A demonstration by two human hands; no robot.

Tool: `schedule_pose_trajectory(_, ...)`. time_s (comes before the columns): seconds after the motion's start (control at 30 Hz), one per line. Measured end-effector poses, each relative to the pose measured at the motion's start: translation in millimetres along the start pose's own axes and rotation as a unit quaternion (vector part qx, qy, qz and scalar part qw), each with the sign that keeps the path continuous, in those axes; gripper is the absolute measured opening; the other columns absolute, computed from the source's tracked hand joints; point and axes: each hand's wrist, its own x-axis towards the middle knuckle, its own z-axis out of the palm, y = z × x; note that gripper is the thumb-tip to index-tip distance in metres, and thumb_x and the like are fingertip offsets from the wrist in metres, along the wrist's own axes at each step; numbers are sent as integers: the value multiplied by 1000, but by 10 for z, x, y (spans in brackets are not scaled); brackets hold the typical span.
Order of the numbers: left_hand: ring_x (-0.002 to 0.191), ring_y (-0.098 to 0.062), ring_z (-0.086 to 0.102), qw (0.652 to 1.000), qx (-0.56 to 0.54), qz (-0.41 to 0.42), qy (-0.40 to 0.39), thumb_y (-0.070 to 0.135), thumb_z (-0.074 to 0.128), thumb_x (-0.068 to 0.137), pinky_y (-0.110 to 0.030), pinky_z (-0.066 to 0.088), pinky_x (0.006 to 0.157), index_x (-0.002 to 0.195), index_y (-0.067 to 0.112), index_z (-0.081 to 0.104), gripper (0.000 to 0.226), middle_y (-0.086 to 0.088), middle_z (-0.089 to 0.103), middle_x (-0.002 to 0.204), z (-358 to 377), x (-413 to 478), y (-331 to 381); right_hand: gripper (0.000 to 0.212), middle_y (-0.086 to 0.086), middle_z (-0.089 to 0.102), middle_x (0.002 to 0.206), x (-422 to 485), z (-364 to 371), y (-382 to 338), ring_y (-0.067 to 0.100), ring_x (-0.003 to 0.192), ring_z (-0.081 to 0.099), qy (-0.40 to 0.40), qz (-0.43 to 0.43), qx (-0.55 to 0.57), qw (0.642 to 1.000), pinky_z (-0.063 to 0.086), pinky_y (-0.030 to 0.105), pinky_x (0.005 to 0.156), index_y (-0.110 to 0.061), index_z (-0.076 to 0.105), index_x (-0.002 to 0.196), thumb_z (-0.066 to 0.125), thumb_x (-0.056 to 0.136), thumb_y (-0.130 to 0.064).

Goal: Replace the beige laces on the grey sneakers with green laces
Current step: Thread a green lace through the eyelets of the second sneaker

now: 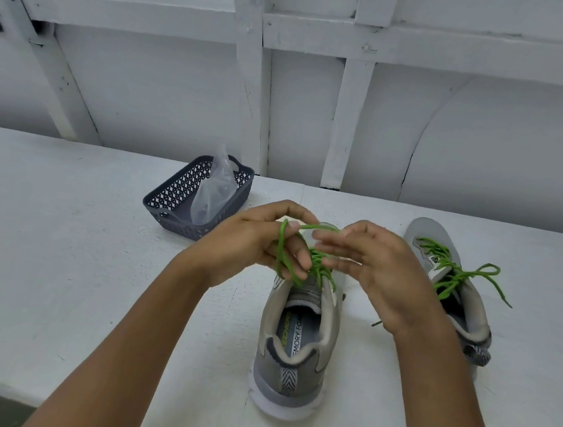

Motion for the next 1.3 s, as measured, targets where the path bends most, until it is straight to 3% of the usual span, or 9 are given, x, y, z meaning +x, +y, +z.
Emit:
schedule_pose_trajectory(0.17, 88, -25, 67, 997, 27, -8, 77, 4, 43, 97, -38, 50, 82, 112, 12, 69, 31, -13, 70, 92, -53, 39, 3, 21, 7, 60, 58, 51, -128, -18, 25, 61, 64, 13, 28, 289, 957, 61, 38, 65, -11, 47, 72, 43, 93, -13)
schedule_pose_trajectory(0.33, 91, -24, 67, 996, 48, -22, 72, 22, 47, 101, -42, 50, 86, 109, 11, 69, 26, -10, 71, 98, -136, 50, -62, 20, 13, 72, 99, 92, -245, 41, 29, 100, 68, 14, -23, 338, 941, 57, 45, 87, -14, 54, 62, 50, 81, -16)
schedule_pose_trajectory(0.43, 97, -29, 68, 995, 98, -28, 7, 51, 52, 93, -38, 54, 85, 112, 12, 68, 47, -10, 71, 107, -182, 3, -78, 21, 2, 61, 63, 91, -258, 35, 16, 56, 61, 12, -21, 382, 924, 58, 27, 56, -16, 49, 58, 48, 78, -20)
schedule_pose_trajectory(0.53, 99, -25, 69, 981, 189, -39, -36, 60, 60, 80, -38, 56, 89, 114, 17, 67, 55, -2, 72, 108, -178, -27, -66, 16, -5, 27, 50, 81, -244, 35, 7, 37, 21, 30, 20, 248, 968, 17, 16, 34, -18, 43, 69, 55, 78, -25)
schedule_pose_trajectory(0.63, 98, -19, 70, 975, 215, -51, -25, 59, 68, 74, -41, 56, 91, 112, 25, 67, 51, 2, 71, 107, -207, -18, -91, 25, -9, 32, 52, 16, -199, 48, 7, 41, 23, -11, 26, -104, 994, 18, 19, 39, -14, 56, 82, 71, 82, -34)
schedule_pose_trajectory(0.9, 113, 0, 57, 932, 349, -75, -66, 40, 86, 73, -29, 54, 94, 136, 44, 43, 77, 20, 54, 126, -146, -10, -196, 15, -6, 54, 83, -21, 6, 90, 13, 80, 53, -68, -91, -588, 801, 43, 32, 74, -24, 64, 76, 78, 76, -30)
schedule_pose_trajectory(1.1, 113, 4, 54, 938, 333, -89, -43, 27, 82, 79, -13, 49, 87, 141, 41, 39, 77, 17, 55, 127, -140, -35, -234, 14, 4, 75, 96, 13, -53, 58, 20, 96, 70, -81, -76, -45, 993, 53, 34, 88, -18, 56, 71, 65, 81, -21)
schedule_pose_trajectory(1.17, 110, 6, 55, 941, 323, -90, -44, 26, 82, 79, -9, 48, 83, 141, 41, 40, 76, 17, 55, 126, -141, -33, -247, 14, 6, 66, 64, 44, -132, 24, 22, 59, 65, -41, -47, 147, 987, 55, 35, 62, -16, 44, 74, 54, 84, -17)
schedule_pose_trajectory(1.3, 111, 2, 56, 943, 318, -90, -49, 22, 82, 79, -20, 52, 91, 141, 40, 40, 77, 15, 56, 127, -128, -9, -253, 25, -8, 39, 49, -6, -319, 18, 10, 41, 29, 9, -3, -171, 985, 28, 18, 41, -18, 52, 75, 67, 87, -35)
